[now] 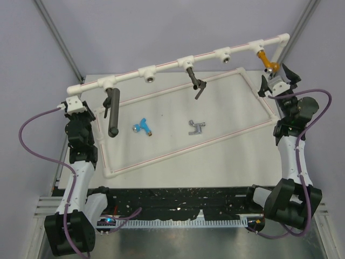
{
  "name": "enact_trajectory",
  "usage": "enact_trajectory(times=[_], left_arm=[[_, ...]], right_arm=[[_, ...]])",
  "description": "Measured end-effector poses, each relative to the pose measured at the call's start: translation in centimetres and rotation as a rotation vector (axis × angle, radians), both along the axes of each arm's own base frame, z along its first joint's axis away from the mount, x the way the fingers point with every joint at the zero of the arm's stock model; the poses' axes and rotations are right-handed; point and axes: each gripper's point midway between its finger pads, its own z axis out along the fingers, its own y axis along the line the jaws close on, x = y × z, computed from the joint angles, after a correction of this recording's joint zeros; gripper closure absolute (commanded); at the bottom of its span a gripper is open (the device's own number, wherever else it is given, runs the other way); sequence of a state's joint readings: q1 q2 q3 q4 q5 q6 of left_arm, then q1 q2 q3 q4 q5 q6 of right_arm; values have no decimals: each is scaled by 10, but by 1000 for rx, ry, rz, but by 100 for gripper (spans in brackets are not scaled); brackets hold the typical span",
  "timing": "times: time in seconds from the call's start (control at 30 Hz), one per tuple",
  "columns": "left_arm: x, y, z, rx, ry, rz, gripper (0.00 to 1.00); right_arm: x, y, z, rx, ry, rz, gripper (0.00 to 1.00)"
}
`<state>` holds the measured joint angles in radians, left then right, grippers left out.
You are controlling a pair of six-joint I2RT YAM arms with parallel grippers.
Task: Install the water faucets
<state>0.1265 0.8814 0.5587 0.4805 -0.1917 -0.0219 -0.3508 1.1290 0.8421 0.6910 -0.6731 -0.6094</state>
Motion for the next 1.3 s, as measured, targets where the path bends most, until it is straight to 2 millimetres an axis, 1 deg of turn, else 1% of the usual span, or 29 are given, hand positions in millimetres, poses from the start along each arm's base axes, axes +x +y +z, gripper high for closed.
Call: enact_trajectory(times=[0.13,0.3,0.4,0.47,0.53,0.57,0.67,0.77,0.8,0.87,0.93,1.1,1.17,1.23,1.3], left_arm=[[0,0,0,0,0,0,100],[0,0,0,0,0,0,100],[0,0,0,0,0,0,100],[-1,0,0,0,0,0,100],[-1,0,0,0,0,0,100],[-1,0,0,0,0,0,100],[-1,0,0,0,0,0,100],[-1,0,0,0,1,0,100],[-1,0,0,0,2,-1,100],[-2,0,0,-1,3,0,100],[-3,0,0,-2,3,2,100],[-4,0,0,-6,5,2,100],[-5,-1,0,-5,6,0,100],[-5,-2,0,-5,7,-3,100],[-5,-2,0,-5,8,-5,100]], right_arm=[[12,-3,2,-61,-12,-15,25],[34,-7,-12,-58,28,-7,30],[41,-7,-18,-35,47,5,35],[44,-5,-18,-7,49,20,41],[47,-2,-15,47,44,47,53],[48,0,-14,77,43,61,62],[50,4,-11,194,51,94,71],[50,5,-9,367,84,127,77],[50,6,-8,431,99,141,81],[50,7,-8,585,133,168,87],[50,6,-6,742,160,195,89],[51,-1,-5,1253,199,284,90],[54,-5,-6,1492,217,336,90],[58,-7,-7,1687,240,402,89],[62,-8,-7,1861,266,467,81]])
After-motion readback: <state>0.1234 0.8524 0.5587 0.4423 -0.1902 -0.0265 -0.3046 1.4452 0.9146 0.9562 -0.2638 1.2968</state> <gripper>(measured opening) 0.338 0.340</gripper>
